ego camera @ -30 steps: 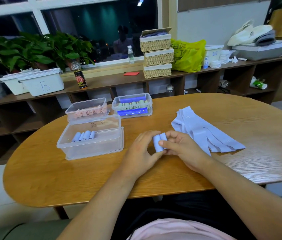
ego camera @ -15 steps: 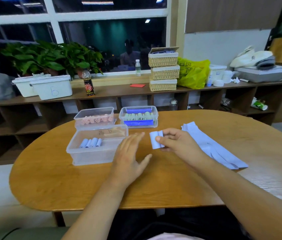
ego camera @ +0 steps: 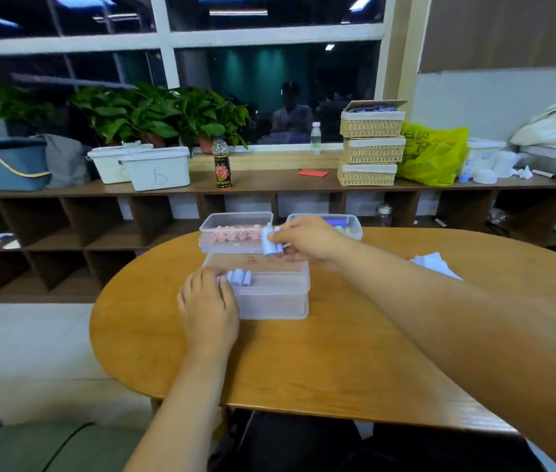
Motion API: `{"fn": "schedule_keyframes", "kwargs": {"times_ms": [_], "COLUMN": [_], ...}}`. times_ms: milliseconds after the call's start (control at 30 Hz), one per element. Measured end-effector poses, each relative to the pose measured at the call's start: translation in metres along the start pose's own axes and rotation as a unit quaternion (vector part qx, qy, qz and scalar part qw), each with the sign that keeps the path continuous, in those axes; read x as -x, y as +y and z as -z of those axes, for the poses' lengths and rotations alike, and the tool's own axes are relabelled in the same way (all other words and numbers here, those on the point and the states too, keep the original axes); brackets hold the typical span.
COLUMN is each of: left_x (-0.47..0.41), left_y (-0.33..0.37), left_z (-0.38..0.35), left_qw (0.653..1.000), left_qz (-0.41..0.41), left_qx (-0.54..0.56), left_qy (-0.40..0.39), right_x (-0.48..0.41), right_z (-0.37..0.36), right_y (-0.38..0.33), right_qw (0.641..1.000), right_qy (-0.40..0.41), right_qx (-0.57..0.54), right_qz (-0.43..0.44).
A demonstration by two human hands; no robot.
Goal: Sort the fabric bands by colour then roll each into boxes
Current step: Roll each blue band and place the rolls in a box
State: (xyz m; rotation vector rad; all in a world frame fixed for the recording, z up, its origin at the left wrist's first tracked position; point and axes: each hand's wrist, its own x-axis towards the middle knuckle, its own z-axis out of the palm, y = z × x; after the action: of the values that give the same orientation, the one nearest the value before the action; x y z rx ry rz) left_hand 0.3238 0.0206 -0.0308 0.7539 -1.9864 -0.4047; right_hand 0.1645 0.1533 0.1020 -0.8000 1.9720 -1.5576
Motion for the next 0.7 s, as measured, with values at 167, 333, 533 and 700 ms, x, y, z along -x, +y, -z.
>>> {"fn": "schedule_keyframes", "kwargs": {"times_ms": [167, 333, 533, 700], "left_x": [-0.002, 0.0, 0.0, 0.001], "left_y": [-0.005, -0.005, -0.003, -0.004], "left_z": [-0.001, 0.0, 0.0, -0.001], "left_qw": [0.998, 0.991, 0.991, 0.992], "left_qz": [0.019, 0.057, 0.078, 0.075], "left_qx": [0.067, 0.118, 0.105, 0.099], "left_qy": [0.001, -0.019, -0.037, -0.036], "right_x": [-0.036, -0.048, -0.061, -0.066], "right_z": [-0.047, -0.067, -0.069, -0.077], "right_y": [0.009, 0.027, 0.038, 0.045], "right_qw": [0.988, 0.97, 0.945, 0.917], "right_qy": [0.031, 0.06, 0.114, 0.156], "right_qx": [0.127, 0.212, 0.292, 0.362], "right_qz": [-0.08, -0.105, -0.096, -0.068]}}
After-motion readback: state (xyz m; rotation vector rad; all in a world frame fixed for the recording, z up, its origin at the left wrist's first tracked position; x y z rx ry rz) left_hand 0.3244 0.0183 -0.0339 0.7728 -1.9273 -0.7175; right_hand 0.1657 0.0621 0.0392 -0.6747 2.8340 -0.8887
